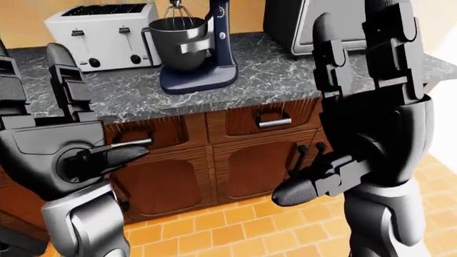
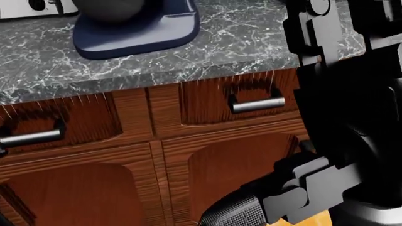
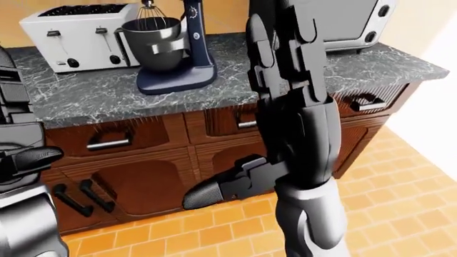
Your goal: Open the stand mixer head.
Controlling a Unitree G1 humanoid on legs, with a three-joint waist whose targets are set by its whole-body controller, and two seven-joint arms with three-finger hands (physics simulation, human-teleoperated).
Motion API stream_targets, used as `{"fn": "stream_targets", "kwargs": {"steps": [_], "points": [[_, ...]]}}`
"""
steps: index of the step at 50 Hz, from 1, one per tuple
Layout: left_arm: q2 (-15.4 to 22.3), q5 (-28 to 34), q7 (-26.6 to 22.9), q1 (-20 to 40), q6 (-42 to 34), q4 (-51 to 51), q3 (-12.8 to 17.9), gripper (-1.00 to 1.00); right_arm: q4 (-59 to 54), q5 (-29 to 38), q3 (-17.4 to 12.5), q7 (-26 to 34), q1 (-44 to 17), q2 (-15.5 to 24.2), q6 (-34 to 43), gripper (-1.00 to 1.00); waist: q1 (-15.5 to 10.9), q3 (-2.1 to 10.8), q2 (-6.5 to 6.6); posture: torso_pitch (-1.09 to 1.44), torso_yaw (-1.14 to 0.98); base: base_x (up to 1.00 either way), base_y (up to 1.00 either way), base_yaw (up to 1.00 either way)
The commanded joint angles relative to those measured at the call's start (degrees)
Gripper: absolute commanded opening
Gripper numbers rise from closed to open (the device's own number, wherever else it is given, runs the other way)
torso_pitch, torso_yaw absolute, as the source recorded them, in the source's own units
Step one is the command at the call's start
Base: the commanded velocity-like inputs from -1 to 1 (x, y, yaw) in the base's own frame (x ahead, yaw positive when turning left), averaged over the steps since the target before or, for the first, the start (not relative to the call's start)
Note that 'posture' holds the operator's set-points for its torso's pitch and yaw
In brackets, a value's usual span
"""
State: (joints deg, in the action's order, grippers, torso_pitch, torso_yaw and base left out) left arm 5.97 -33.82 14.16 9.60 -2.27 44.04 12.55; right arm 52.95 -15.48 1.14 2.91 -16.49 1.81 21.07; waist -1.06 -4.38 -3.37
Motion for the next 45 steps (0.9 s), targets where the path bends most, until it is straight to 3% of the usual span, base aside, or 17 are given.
{"fn": "stream_targets", "kwargs": {"steps": [1, 2, 4, 5, 6, 7, 9, 10, 12, 15, 16, 18, 20, 26, 28, 34, 45], "points": [[0.57, 0.06, -0.65, 1.56, 0.92, 1.84, -0.13, 1.0, 0.69, 1.37, 0.0, -0.26, -1.08, 0.03, -1.56, 1.0, 0.16, 1.61, -0.56, 0.0, 0.0, 0.0, 0.0, 0.0], [0.61, 0.08, -0.64, 1.6, 0.86, 1.91, -0.17, 1.0, 0.89, 0.85, -0.14, -0.33, -1.07, -0.31, -1.42, 1.0, 0.28, 3.71, -0.55, 0.0, 0.0, 0.0, 0.0, 0.0], [0.54, 0.17, -0.68, 1.47, 0.78, 2.12, -0.31, 1.0, 1.31, -0.58, -0.63, -0.35, -1.15, -0.43, -0.81, 1.0, 0.26, 1.67, -1.71, 0.0, 0.0, 0.0, 0.0, 0.0], [0.53, 0.13, -0.69, 1.4, 0.71, 2.25, -0.28, 1.0, 1.69, -1.43, -0.85, -0.23, -0.91, -0.35, -0.9, 1.0, 0.52, 3.69, -0.75, 0.0, 0.0, 0.93, 0.0, 0.0], [0.52, 0.17, -0.7, 1.44, 0.74, 2.18, -0.22, 1.0, 1.72, -1.33, -0.72, -0.24, -0.83, -0.16, -0.98, 1.0, 0.91, 0.31, 0.55, 0.0, 0.0, 1.0, 0.0, 0.0], [0.56, 0.13, -0.64, 1.56, 0.72, 2.05, -0.14, 1.0, 1.51, -0.19, -0.25, -0.19, -0.78, 0.1, -1.25, 1.0, 1.06, -0.69, 0.76, 0.0, 0.0, 1.0, 0.0, 0.0], [0.57, 0.02, -0.57, 1.44, 0.56, 2.44, -0.19, 1.0, 1.18, 0.81, 0.1, -0.03, -0.57, -0.07, -1.39, 1.0, 0.94, 0.3, 1.16, 0.0, 0.0, 0.26, 0.0, 0.0], [0.56, 0.01, -0.65, 1.37, 0.61, 2.45, -0.15, 1.0, 1.14, 0.92, 0.02, -0.08, -0.51, -0.24, -1.45, 1.0, 0.99, 2.12, 0.73, 0.0, 0.0, 0.0, 0.0, 0.0], [0.61, -0.11, -0.57, 1.47, 0.66, 2.28, 0.06, 1.0, 1.37, 0.96, -0.02, 0.09, -0.67, -0.24, -1.35, 1.0, 1.02, 2.48, 1.23, 0.0, 0.0, 0.0, 0.0, 0.0], [0.59, -0.11, -0.73, 1.31, 0.86, 2.17, 0.08, 1.0, 1.73, 0.05, -0.11, -0.03, -0.68, -0.5, -1.16, 1.0, 0.97, 3.46, 5.54, 0.0, 0.0, 0.0, 0.0, 0.0], [0.59, -0.17, -0.72, 1.36, 0.93, 2.04, 0.12, 1.0, 1.83, 0.08, 0.0, 0.1, -0.66, -0.42, -1.43, 1.0, 1.1, 4.55, 5.05, 0.0, 0.0, 0.12, 0.0, 0.0], [0.54, -0.08, -0.73, 1.33, 1.0, 1.95, 0.0, 1.0, 1.49, 0.58, 0.07, 0.01, -0.76, -0.29, -1.36, 1.0, 0.04, 1.34, 5.74, 0.0, 0.0, 0.06, 0.0, 0.0], [0.57, -0.15, -0.68, 1.43, 1.02, 1.79, 0.07, 1.0, 1.4, 0.43, 0.07, 0.08, -0.65, -0.4, -1.37, 1.0, 0.12, 2.54, 5.59, 0.0, 0.0, 0.0, 0.0, 0.0], [0.73, -0.41, -0.21, 1.61, 0.92, 1.84, 0.27, 1.0, 1.33, 0.53, 0.18, 0.31, -0.4, -0.39, -1.51, 1.0, -0.41, 1.17, 3.99, 0.0, 0.0, 0.0, 0.0, 0.0], [0.73, -0.5, -0.17, 1.4, 0.93, 2.1, 0.28, 1.0, 1.35, 0.46, 0.21, 0.26, -0.45, -0.45, -1.37, 1.0, -0.71, 2.39, 0.94, 0.0, 0.0, 0.0, 0.0, 0.0], [1.23, -0.02, 1.06, 2.21, -0.04, 0.83, 0.83, 1.0, 1.08, 0.45, 0.22, 0.39, -0.29, -0.53, -1.33, 1.0, 0.45, 3.89, 3.93, -0.02, 0.0, 0.0, 0.0, 0.0], [1.43, -0.33, 1.61, 2.52, 0.17, 0.64, 1.03, 1.0, 0.41, 0.58, 0.59, 0.78, 0.11, -0.71, -1.58, 1.0, 1.19, 8.39, 4.06, -0.13, 0.0, 0.0, 0.0, 0.0]]}}
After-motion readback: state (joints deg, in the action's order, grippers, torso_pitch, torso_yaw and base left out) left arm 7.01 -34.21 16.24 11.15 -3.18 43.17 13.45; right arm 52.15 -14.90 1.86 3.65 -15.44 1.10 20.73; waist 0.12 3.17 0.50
